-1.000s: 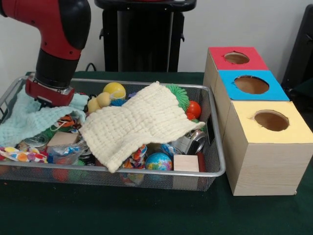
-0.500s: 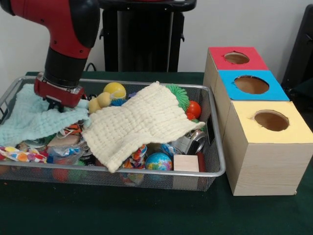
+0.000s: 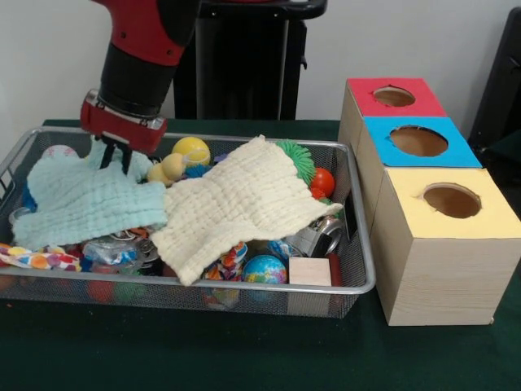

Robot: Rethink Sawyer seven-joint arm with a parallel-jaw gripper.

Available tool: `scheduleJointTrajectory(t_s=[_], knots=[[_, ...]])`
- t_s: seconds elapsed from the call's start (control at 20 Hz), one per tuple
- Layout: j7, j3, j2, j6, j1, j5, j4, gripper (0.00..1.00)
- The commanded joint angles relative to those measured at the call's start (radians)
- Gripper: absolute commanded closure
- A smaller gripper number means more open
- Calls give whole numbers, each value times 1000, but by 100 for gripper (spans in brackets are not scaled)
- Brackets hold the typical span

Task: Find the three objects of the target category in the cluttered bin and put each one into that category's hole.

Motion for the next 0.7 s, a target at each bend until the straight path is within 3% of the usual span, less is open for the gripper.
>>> scheduleJointTrajectory(t_s=[0.05, 0.5, 0.7], knots=[[67, 89, -77, 126, 48, 58, -2, 100], [120, 75, -65, 94, 75, 68, 42, 100], [162, 10, -83, 117, 137, 75, 43, 100]])
